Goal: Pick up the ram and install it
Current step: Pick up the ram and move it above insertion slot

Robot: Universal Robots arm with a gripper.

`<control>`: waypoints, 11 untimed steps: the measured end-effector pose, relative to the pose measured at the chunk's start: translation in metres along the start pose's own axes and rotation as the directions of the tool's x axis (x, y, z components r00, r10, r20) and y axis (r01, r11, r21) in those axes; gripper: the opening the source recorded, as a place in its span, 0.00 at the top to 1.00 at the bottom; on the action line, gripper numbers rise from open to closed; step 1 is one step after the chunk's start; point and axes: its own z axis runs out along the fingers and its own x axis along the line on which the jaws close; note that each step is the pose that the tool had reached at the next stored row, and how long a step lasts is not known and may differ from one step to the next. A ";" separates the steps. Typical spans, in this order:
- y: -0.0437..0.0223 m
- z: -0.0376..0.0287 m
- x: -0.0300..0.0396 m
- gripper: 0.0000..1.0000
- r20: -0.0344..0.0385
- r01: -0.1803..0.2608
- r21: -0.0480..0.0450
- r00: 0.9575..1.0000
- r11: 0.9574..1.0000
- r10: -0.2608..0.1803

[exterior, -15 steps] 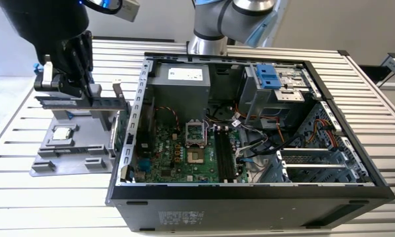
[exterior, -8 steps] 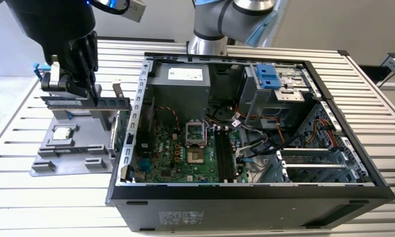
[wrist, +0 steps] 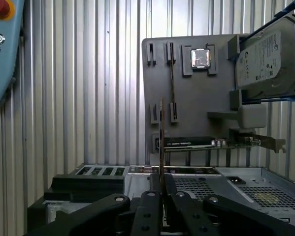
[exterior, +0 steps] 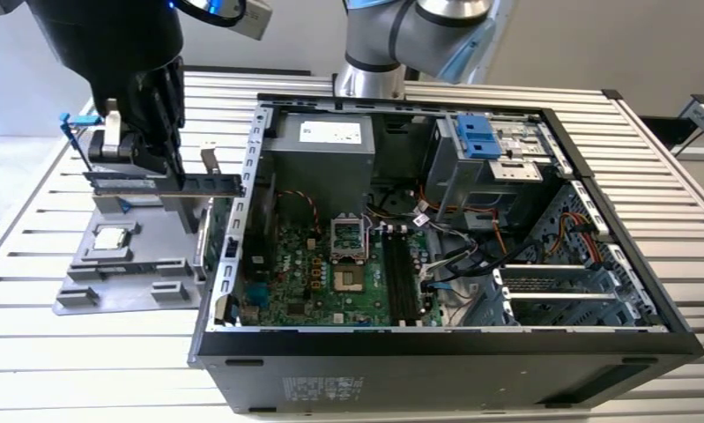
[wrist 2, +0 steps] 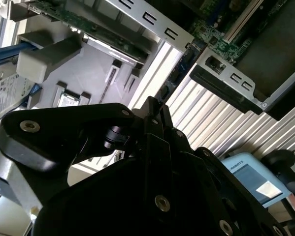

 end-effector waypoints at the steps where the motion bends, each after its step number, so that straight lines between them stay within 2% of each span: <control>1: -0.0012 -0.0001 0.0000 1.00 0.000 0.000 0.000 1.000 1.000 0.000; 11: -0.0119 -0.0003 0.0000 1.00 0.000 0.000 0.000 1.000 1.000 0.000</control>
